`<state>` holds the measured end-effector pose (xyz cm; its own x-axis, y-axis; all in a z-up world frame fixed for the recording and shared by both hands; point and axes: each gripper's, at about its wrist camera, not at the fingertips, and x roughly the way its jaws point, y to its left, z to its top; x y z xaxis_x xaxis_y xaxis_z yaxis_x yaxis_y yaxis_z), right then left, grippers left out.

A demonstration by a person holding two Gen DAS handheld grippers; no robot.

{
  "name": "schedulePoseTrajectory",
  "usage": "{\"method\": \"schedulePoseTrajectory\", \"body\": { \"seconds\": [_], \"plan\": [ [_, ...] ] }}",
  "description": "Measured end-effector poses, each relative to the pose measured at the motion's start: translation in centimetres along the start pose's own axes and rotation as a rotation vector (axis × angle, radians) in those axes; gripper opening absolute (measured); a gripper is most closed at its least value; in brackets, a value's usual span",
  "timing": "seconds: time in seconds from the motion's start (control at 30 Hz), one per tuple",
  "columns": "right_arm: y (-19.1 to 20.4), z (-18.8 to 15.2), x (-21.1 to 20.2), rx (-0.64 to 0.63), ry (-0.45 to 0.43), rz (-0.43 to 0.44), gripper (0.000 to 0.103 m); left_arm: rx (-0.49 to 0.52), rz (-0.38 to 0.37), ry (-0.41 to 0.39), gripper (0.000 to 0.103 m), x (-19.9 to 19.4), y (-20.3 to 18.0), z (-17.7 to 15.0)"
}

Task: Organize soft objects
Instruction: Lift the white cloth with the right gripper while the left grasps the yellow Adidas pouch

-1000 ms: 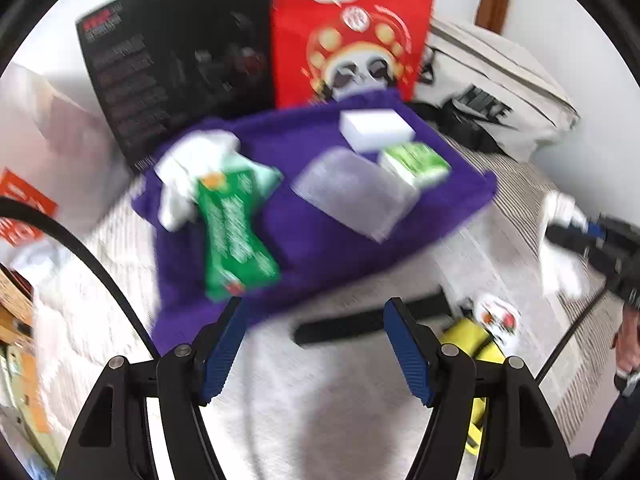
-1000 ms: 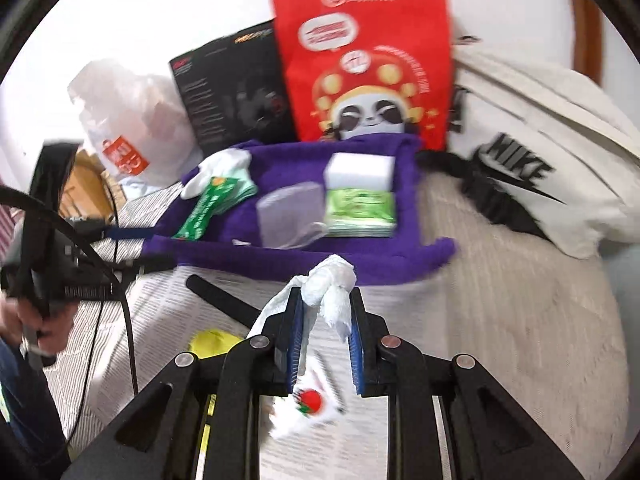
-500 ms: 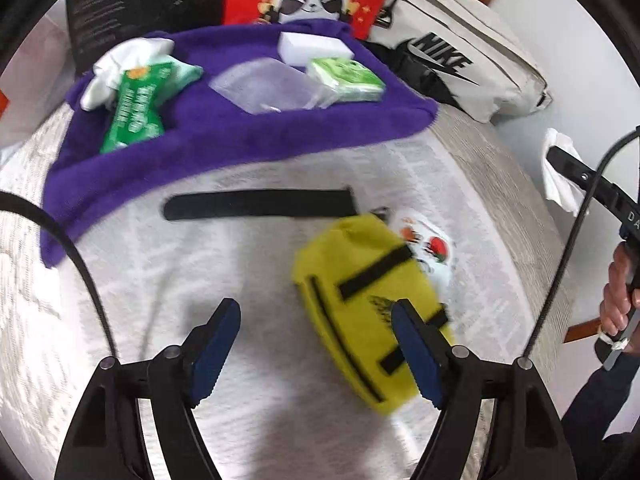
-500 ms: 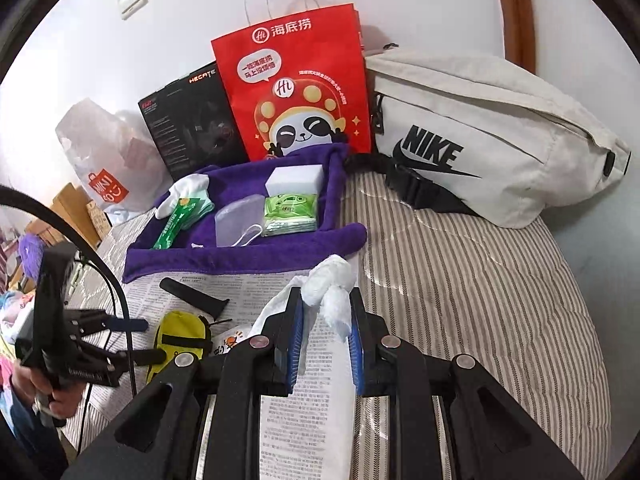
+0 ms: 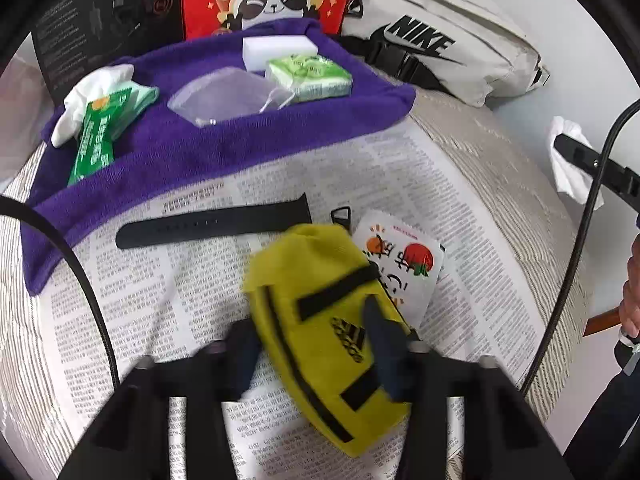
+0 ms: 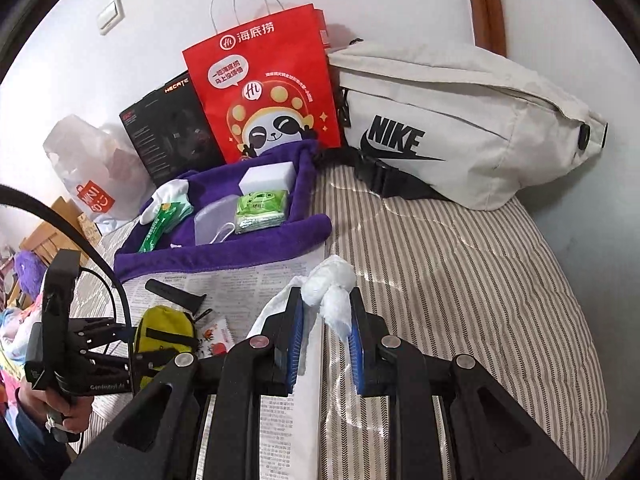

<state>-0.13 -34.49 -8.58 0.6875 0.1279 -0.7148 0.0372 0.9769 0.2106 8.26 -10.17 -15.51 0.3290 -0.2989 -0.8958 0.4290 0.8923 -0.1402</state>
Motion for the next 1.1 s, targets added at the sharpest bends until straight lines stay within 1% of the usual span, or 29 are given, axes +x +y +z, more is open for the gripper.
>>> {"method": "schedulePoseTrajectory", "body": {
  "seconds": [0.03,0.07,0.1,0.13,0.2,0.27,0.3,0.37,0.5,0.57,0.6,0.7,0.73,0.83,0.87,0.97,1.1],
  "plan": [
    [0.1,0.1,0.0,0.0,-0.002,0.003,0.021,0.002,-0.003,-0.01,0.022,-0.2,0.0,0.1],
    [0.2,0.1,0.0,-0.002,-0.005,0.009,0.021,0.002,-0.01,-0.017,0.019,-0.4,0.1,0.2],
    [0.2,0.2,0.0,-0.003,-0.006,0.011,0.021,-0.004,-0.029,-0.029,0.014,-0.8,0.4,0.3],
    [0.3,0.2,0.0,-0.006,-0.006,0.013,0.021,-0.016,-0.05,-0.042,0.012,-1.3,0.9,0.3],
    [0.6,0.2,0.2,-0.013,-0.004,0.019,0.021,-0.033,-0.081,-0.068,0.012,-2.6,1.7,0.3],
    [0.9,0.3,0.5,-0.017,0.001,0.03,0.021,-0.035,-0.06,-0.081,0.012,-3.4,2.3,0.5],
    [1.0,0.2,0.6,-0.019,0.004,0.032,0.021,-0.028,-0.051,-0.074,0.012,-3.4,2.2,0.6],
    [1.3,0.2,1.0,-0.025,0.011,0.037,0.021,-0.022,-0.056,-0.073,0.013,-3.4,2.2,0.7],
    [1.4,0.1,1.4,-0.027,0.023,0.044,0.021,-0.009,-0.065,-0.038,0.025,-2.2,1.1,1.0],
    [1.3,0.1,1.5,-0.023,0.024,0.042,0.021,-0.004,-0.067,-0.015,0.026,-1.3,0.6,1.1],
    [1.1,0.2,1.5,-0.018,0.025,0.041,0.021,-0.008,-0.07,-0.008,0.025,-1.0,0.4,1.1],
    [1.0,0.1,1.4,-0.013,0.025,0.038,0.021,-0.014,-0.118,-0.003,0.014,-0.1,0.2,1.3],
    [1.0,0.1,1.3,-0.012,0.023,0.039,0.021,-0.011,-0.137,-0.016,0.011,-0.2,0.2,1.2],
    [1.6,0.0,1.1,-0.017,0.017,0.057,0.021,-0.02,-0.182,-0.04,0.008,-1.0,0.6,1.3],
    [2.0,0.0,1.1,-0.025,0.016,0.07,0.021,-0.022,-0.185,-0.048,0.008,-1.3,0.7,1.3],
    [3.2,0.0,1.3,-0.044,0.018,0.105,0.021,-0.023,-0.161,-0.077,0.007,-2.5,1.4,1.4],
    [4.8,0.1,1.9,-0.061,0.028,0.151,0.021,-0.047,-0.14,-0.11,0.006,-4.2,3.1,1.4]
  ]
}}
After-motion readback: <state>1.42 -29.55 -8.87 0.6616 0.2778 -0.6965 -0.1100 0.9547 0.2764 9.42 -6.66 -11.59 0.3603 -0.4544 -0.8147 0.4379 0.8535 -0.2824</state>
